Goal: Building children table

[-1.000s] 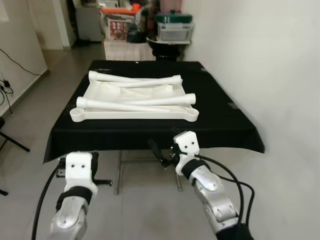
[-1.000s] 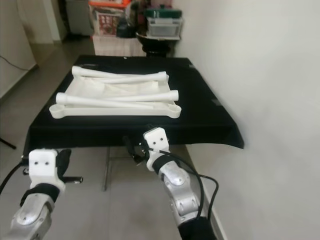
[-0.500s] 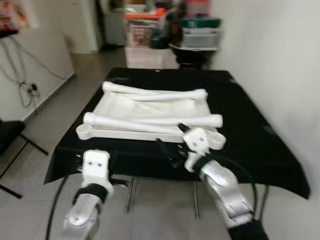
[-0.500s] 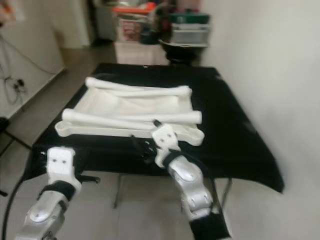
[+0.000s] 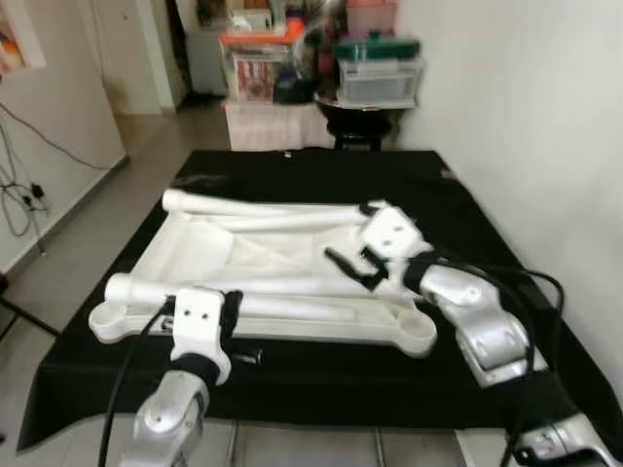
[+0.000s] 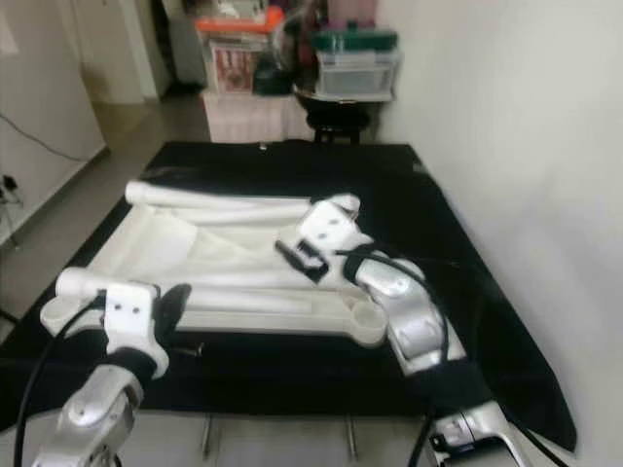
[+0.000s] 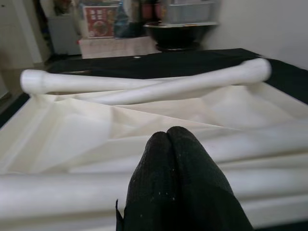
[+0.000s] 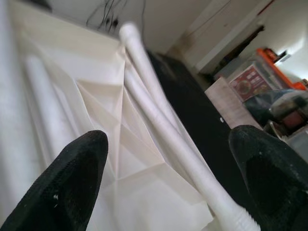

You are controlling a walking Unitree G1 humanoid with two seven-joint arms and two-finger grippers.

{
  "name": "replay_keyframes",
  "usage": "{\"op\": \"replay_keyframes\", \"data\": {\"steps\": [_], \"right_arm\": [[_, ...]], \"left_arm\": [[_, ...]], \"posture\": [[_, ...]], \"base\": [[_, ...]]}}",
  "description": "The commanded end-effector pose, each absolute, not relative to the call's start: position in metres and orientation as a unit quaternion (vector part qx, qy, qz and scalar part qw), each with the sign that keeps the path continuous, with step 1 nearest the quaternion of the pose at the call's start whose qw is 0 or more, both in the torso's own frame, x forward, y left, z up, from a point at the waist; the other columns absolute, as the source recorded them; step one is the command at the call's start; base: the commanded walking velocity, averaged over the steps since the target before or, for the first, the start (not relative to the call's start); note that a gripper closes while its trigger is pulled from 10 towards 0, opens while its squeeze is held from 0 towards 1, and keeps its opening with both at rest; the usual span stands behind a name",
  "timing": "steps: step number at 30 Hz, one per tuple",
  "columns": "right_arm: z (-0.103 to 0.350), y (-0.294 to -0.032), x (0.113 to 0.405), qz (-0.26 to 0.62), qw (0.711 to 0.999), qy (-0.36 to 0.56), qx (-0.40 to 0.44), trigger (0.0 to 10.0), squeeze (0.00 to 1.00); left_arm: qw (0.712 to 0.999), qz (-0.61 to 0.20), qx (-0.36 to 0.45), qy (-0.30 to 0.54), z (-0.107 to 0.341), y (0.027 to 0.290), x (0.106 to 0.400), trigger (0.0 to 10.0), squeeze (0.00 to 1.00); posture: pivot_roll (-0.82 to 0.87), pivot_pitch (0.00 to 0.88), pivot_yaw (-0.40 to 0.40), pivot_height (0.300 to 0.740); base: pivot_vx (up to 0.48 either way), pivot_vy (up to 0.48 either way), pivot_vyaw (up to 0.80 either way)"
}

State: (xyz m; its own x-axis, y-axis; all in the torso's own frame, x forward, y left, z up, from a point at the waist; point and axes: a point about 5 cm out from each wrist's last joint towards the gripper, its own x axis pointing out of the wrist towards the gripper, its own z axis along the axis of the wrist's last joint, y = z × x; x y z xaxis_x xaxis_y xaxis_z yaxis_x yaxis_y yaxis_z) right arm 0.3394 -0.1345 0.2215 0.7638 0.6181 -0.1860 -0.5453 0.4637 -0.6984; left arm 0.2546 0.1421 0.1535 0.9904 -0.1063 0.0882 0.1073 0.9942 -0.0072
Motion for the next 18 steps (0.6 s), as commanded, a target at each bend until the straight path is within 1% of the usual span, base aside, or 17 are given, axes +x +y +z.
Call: {"op": "replay_keyframes", "data": {"steps": [1,3,4,7,8,9,11,12,14,18], "right_arm": [[0.222,-0.132,0.336,0.362,0.83,-0.021,-0.423,10.0,0.0],[0.223,-0.137,0.331,0.392,0.805,0.017,-0.446,10.0,0.0],[0.227,-0.138,0.331,0.401,0.799,0.036,-0.447,10.0,0.0],[0.232,-0.138,0.332,0.411,0.793,0.063,-0.446,10.0,0.0],[0.235,-0.137,0.331,0.425,0.783,0.097,-0.443,10.0,0.0],[0.235,-0.137,0.331,0.425,0.783,0.097,-0.443,10.0,0.0],[0.233,-0.135,0.325,0.458,0.762,0.146,-0.434,10.0,0.0],[0.231,-0.133,0.32,0.48,0.745,0.168,-0.431,10.0,0.0],[0.228,-0.132,0.314,0.504,0.725,0.197,-0.426,10.0,0.0],[0.227,-0.124,0.313,0.519,0.72,0.245,-0.39,10.0,0.0]], "left_arm": [[0.999,-0.047,-0.007,-0.023,0.148,0.145,0.254,10.0,0.0],[0.999,-0.043,-0.007,-0.022,0.147,0.146,0.254,10.0,0.0],[0.999,-0.039,-0.009,-0.022,0.147,0.146,0.253,10.0,0.0],[0.999,-0.035,-0.011,-0.015,0.145,0.147,0.251,10.0,0.0],[0.999,-0.042,-0.011,-0.001,0.142,0.145,0.247,10.0,0.0],[0.999,-0.042,-0.011,-0.001,0.142,0.145,0.247,10.0,0.0],[0.998,-0.064,-0.013,0.024,0.136,0.139,0.24,10.0,0.0],[0.995,-0.088,-0.014,0.038,0.134,0.135,0.236,10.0,0.0],[0.991,-0.119,-0.014,0.053,0.132,0.13,0.23,10.0,0.0],[0.985,-0.153,-0.004,0.081,0.128,0.125,0.217,10.0,0.0]], "posture": [[-0.02,0.0,-0.031,0.74],[-0.03,0.0,-0.031,0.74],[-0.03,0.0,-0.03,0.74],[-0.03,0.0,-0.028,0.74],[-0.03,0.0,-0.032,0.74],[-0.03,0.0,-0.032,0.74],[-0.02,0.0,-0.035,0.74],[-0.02,0.0,-0.04,0.74],[-0.02,0.0,-0.041,0.74],[-0.01,0.016,-0.045,0.74]], "base": [[0.0,0.0,0.0],[0.0,0.0,0.0],[0.0,0.0,0.0],[0.0,0.0,0.0],[0.0,0.0,0.0],[0.0,0.0,0.0],[0.0,0.0,0.0],[0.0,0.0,0.0],[0.0,0.0,0.0],[0.0,0.0,0.0]]}}
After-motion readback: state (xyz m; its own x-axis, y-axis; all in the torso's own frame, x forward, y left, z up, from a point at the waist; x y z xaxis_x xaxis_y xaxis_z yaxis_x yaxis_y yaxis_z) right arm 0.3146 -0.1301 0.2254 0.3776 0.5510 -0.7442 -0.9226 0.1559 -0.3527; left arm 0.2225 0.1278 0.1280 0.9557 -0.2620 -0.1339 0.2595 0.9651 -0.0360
